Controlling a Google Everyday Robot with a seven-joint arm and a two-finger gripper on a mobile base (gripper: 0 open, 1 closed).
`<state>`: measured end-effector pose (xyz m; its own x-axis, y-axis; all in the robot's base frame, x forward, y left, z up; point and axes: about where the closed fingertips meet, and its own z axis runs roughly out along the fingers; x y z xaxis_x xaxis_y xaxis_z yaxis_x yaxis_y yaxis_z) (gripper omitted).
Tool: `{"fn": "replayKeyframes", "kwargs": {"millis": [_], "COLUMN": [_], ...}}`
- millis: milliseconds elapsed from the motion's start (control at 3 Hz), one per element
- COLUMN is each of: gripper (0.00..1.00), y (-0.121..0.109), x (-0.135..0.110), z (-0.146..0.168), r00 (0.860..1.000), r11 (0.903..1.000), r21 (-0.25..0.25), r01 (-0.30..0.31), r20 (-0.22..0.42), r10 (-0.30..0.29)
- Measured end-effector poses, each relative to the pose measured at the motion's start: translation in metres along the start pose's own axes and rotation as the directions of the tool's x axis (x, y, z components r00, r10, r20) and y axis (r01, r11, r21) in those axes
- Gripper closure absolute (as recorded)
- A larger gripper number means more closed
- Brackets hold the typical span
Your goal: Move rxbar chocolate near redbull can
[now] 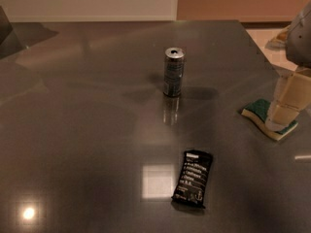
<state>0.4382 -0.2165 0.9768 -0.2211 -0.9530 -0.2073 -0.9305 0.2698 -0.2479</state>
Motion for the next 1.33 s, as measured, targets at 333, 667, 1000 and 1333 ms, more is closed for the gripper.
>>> {"fn": "replayKeyframes", "kwargs": {"millis": [333,667,1000,1333], "gripper": [0.00,0.00,0.00,0.00], "y": [0.000,-0.003,-0.004,0.011], "x": [0.000,-0.006,-0.029,-0.056], "z": [0.000,-0.002,0.001,0.011], "r00": [1.000,1.000,0.991,0.956], "r11": [1.0000,0.9995,0.9904,0.9522], "r21": [0.000,-0.013,-0.065,-0.130], "r01": [0.000,0.029,0.122,0.277], "r20": [0.000,0.011,0.065,0.142], "r10": [0.000,-0.028,-0.118,-0.258]}}
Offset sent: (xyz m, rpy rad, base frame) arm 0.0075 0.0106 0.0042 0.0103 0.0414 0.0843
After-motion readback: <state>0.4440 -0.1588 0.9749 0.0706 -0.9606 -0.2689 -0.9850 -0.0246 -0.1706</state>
